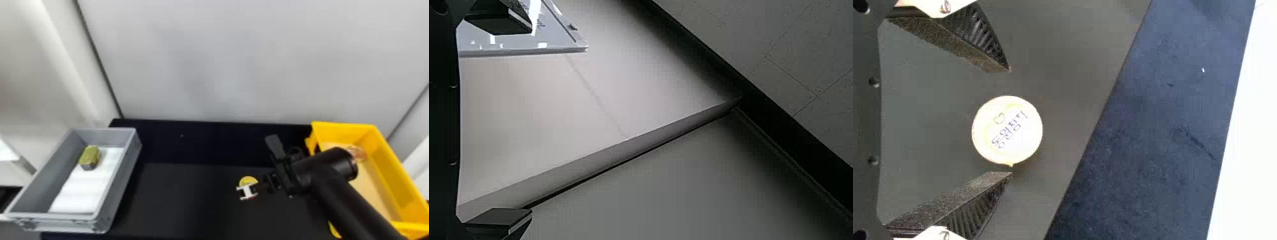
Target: Pick up the round yellow can and place it in the yellow rectangular box
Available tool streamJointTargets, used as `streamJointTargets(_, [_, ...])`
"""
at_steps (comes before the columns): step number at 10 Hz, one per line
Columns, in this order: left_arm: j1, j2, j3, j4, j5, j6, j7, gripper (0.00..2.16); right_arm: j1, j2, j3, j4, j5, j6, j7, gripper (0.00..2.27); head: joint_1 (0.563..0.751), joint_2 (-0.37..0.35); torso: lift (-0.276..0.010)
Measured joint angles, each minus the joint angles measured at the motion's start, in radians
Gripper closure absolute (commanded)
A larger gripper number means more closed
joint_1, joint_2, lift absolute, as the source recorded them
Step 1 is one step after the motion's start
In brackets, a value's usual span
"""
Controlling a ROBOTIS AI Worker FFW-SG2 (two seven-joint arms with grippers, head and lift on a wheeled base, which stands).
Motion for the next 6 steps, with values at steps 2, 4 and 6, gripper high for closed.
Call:
streamJointTargets(2, [-0.001, -0.002, -0.003, 0.002, -0.001, -0.004, 0.0, 0.0, -0.004, 0.001, 0.008, 0.02, -0.001, -0.024, -0.001, 0.01, 0.694, 0.054, -0.003])
streamJointTargets(4, [-0.001, -0.006, -0.005, 0.005, -0.001, -0.009, 0.0, 0.0, -0.011, 0.003, 0.011, 0.042, -0.001, -0.054, -0.005, 0.03, 0.694, 0.054, -0.003])
streamJointTargets(6, [-0.001, -0.008, -0.005, 0.007, -0.002, -0.015, 0.0, 0.0, -0.017, 0.005, 0.012, 0.065, -0.001, -0.077, -0.007, 0.11, 0.694, 0.054, -0.003])
